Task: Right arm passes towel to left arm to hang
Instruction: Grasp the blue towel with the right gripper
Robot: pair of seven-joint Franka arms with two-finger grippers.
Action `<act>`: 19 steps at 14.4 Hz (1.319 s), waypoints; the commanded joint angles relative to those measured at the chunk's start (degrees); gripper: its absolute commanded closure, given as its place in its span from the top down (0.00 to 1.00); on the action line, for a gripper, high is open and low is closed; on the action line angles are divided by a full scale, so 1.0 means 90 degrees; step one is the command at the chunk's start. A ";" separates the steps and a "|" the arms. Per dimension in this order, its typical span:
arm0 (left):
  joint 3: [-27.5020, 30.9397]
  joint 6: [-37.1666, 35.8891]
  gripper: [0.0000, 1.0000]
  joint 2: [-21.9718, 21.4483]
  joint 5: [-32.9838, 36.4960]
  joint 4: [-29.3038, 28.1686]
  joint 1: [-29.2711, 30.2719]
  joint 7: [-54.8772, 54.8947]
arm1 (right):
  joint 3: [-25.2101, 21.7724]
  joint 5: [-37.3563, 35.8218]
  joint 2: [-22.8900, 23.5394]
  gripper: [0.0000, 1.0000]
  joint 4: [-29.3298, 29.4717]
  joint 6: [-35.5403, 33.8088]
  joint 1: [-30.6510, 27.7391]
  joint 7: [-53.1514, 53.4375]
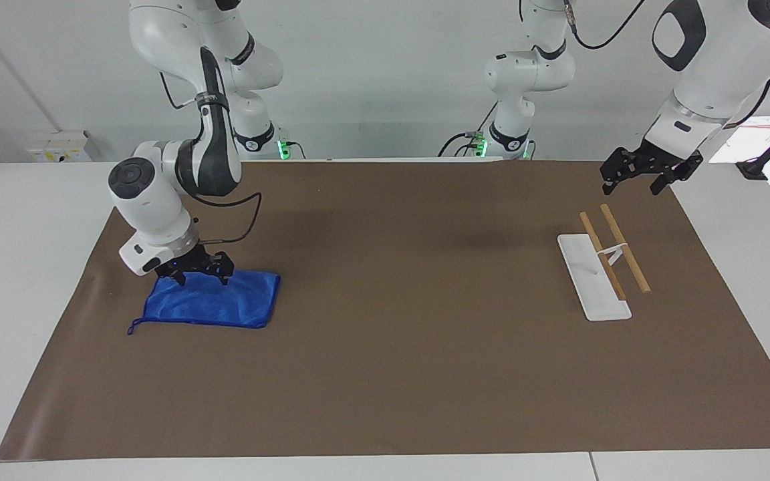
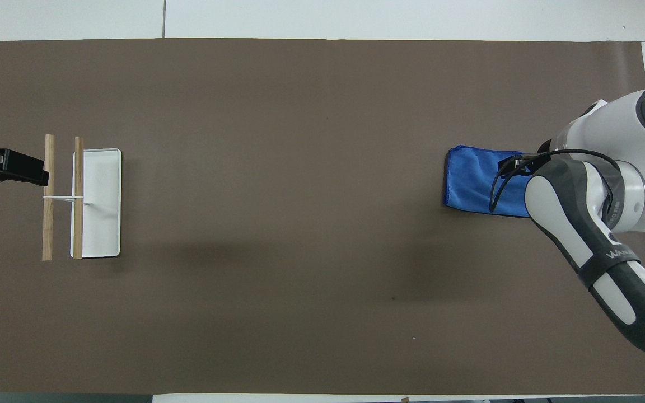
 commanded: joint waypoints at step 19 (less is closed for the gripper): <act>0.0037 0.0034 1.00 -0.0132 -0.0041 -0.0122 -0.0008 0.0037 | 0.0046 -0.0092 0.0437 0.00 -0.0523 0.0856 -0.0203 -0.0561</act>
